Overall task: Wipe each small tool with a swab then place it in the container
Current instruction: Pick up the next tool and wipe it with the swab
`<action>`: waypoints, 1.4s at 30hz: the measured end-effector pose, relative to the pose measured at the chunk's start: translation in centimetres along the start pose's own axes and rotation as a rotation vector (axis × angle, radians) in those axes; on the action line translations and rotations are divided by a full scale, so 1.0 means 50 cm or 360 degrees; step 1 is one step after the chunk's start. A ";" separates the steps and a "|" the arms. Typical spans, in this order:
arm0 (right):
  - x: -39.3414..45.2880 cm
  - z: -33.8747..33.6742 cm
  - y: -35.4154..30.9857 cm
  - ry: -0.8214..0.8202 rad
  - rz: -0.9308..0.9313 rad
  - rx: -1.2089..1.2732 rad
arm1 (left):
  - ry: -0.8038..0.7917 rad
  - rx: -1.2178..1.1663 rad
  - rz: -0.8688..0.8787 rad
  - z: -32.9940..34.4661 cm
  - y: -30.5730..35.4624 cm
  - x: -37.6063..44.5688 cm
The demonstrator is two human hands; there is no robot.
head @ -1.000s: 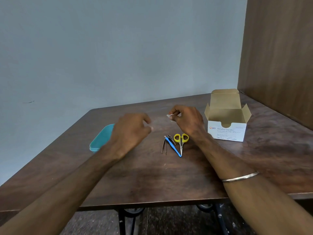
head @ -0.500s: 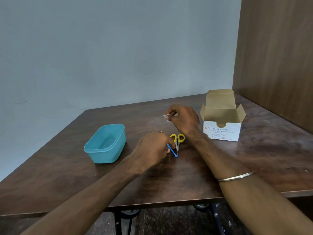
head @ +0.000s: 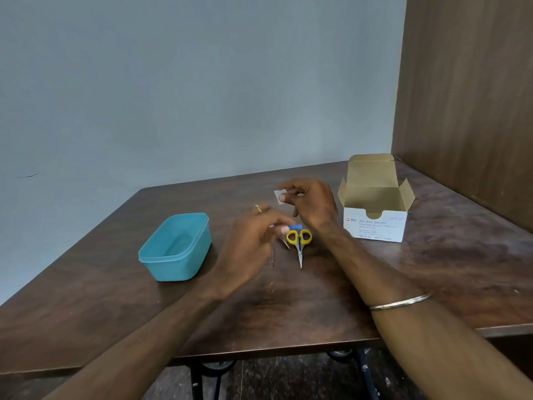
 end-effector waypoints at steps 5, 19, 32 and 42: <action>0.002 0.009 0.011 0.0015 0.0104 0.0341 | 0.0382 -0.0651 -0.0538 -0.059 -0.080 0.030; -0.008 0.043 0.016 -0.0227 0.0273 0.0330 | 0.0696 -0.1428 -0.0998 -0.004 -0.255 0.051; -0.012 0.070 0.012 -0.0413 0.0356 0.0306 | 0.0746 -0.1676 -0.1121 0.007 -0.297 0.041; -0.021 0.079 0.002 -0.0552 0.0295 0.0369 | 0.0755 -0.1645 -0.1115 0.002 -0.292 0.037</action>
Point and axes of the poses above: each hand's wrist, its own x-axis towards the middle knuckle, its own z-axis out of the palm, y = z × x, the point moved 10 cm from there along x, towards the middle knuckle, and after that the axes turned 6 degrees about -y, right-handed, at the moved point
